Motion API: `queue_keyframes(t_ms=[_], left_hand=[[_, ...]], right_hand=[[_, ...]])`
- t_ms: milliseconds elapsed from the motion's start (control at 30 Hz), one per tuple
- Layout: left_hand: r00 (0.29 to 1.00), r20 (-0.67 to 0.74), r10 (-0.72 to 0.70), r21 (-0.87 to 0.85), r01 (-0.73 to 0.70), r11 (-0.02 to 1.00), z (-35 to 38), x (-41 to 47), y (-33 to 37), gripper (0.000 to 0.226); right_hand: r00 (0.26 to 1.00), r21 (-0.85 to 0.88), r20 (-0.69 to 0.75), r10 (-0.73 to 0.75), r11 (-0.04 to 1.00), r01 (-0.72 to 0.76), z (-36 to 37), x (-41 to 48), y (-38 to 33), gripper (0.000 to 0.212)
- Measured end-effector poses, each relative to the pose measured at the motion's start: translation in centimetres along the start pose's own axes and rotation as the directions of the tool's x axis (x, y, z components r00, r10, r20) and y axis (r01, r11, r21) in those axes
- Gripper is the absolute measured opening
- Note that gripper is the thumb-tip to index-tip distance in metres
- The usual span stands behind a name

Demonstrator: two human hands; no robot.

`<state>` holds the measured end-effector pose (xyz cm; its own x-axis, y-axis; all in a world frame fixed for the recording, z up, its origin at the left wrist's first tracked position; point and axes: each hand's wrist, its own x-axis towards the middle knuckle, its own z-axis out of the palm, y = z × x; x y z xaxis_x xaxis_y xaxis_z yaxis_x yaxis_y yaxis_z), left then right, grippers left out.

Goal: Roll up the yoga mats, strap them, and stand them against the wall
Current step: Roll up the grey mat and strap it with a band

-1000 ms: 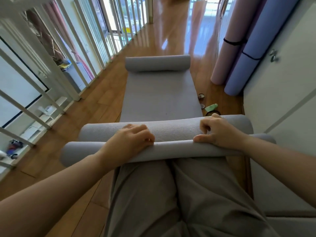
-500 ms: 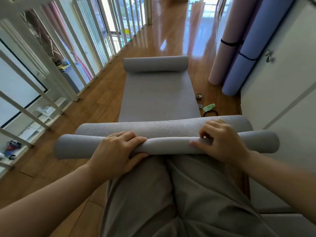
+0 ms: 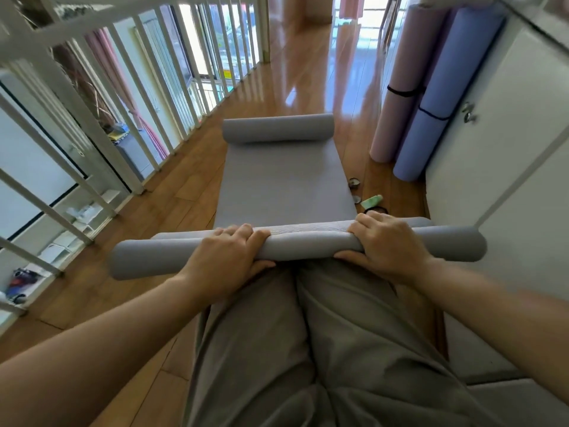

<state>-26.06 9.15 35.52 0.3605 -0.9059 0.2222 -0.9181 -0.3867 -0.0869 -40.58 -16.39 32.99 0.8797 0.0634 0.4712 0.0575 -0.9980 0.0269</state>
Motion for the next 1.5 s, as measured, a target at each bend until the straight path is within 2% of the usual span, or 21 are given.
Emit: queue_keyframes(t_ms=[233,333,467,567,667,733,800,900,1000,1100,1167,1300,1367,1433,1500], left_hand=[[0.98,-0.056,0.193,-0.017,-0.194,0.981,-4.7,-1.5,0.0,0.049],[0.976,-0.021,0.215,-0.063,-0.215,0.975,-4.4,-3.5,1.7,0.048],[0.979,0.076,0.19,-0.158,-0.176,0.972,-1.9,-4.8,2.8,0.056],[0.98,0.164,0.111,-0.22,-0.074,0.973,-1.4,-4.8,2.9,0.073],[0.969,0.241,0.052,-0.216,0.001,0.976,-1.4,-4.5,2.6,0.088],[0.949,0.313,0.03,-0.201,0.035,0.979,-1.5,-3.9,2.4,0.087],[0.944,0.33,0.013,-0.232,0.068,0.97,-1.3,-3.3,2.0,0.073],[0.963,0.269,-0.004,-0.343,0.1,0.934,-0.7,-2.7,1.0,0.059],[0.987,0.157,0.032,-0.424,0.038,0.905,-0.3,-2.0,0.5,0.032],[0.991,-0.101,0.091,-0.295,-0.117,0.948,0.0,-1.8,1.1,0.019],[0.983,-0.154,0.1,-0.195,-0.129,0.972,-0.1,-2.1,1.7,0.022],[0.998,-0.038,0.045,-0.038,-0.047,0.998,0.0,-3.1,2.4,0.049],[1.0,-0.005,-0.001,-0.078,0.0,0.997,-0.1,-2.8,2.2,0.051],[0.999,0.032,-0.038,-0.135,0.042,0.99,-0.4,-2.3,1.8,0.049],[0.997,0.068,-0.043,-0.176,0.055,0.983,-0.8,-1.8,1.5,0.049]], right_hand=[[0.987,0.033,0.041,-0.157,0.987,0.156,-5.1,0.3,-0.3,0.063],[0.981,0.052,0.056,-0.188,0.981,0.185,-5.1,-2.0,-1.1,0.065],[0.983,0.107,0.126,-0.136,0.987,0.122,-3.3,-4.0,-2.1,0.068],[0.984,0.23,0.175,-0.038,0.973,-0.003,-3.0,-4.0,-2.2,0.063],[0.966,0.324,0.257,-0.032,0.944,-0.054,-2.7,-3.4,-1.7,0.059],[0.948,0.356,0.318,-0.031,0.93,-0.089,-2.1,-2.8,-1.2,0.058],[0.938,0.364,0.346,-0.01,0.923,-0.124,-1.5,-2.1,-0.7,0.056],[0.911,0.362,0.413,0.018,0.914,-0.182,-1.0,-1.1,0.1,0.051],[0.874,0.407,0.48,0.076,0.864,-0.298,-0.8,0.0,0.5,0.051],[0.836,0.452,0.534,0.13,0.791,-0.412,-0.7,0.8,0.8,0.049],[0.824,0.447,0.551,0.13,0.789,-0.423,-0.5,1.3,1.0,0.046],[0.784,0.417,0.601,0.158,0.775,-0.475,-0.3,2.4,1.5,0.045],[0.828,0.442,0.526,0.193,0.77,-0.46,-0.2,2.7,1.4,0.048],[0.946,0.425,0.26,0.192,0.857,-0.291,-0.1,2.3,0.9,0.049],[0.995,0.33,-0.007,0.103,0.939,-0.095,0.0,1.2,-0.3,0.045]])
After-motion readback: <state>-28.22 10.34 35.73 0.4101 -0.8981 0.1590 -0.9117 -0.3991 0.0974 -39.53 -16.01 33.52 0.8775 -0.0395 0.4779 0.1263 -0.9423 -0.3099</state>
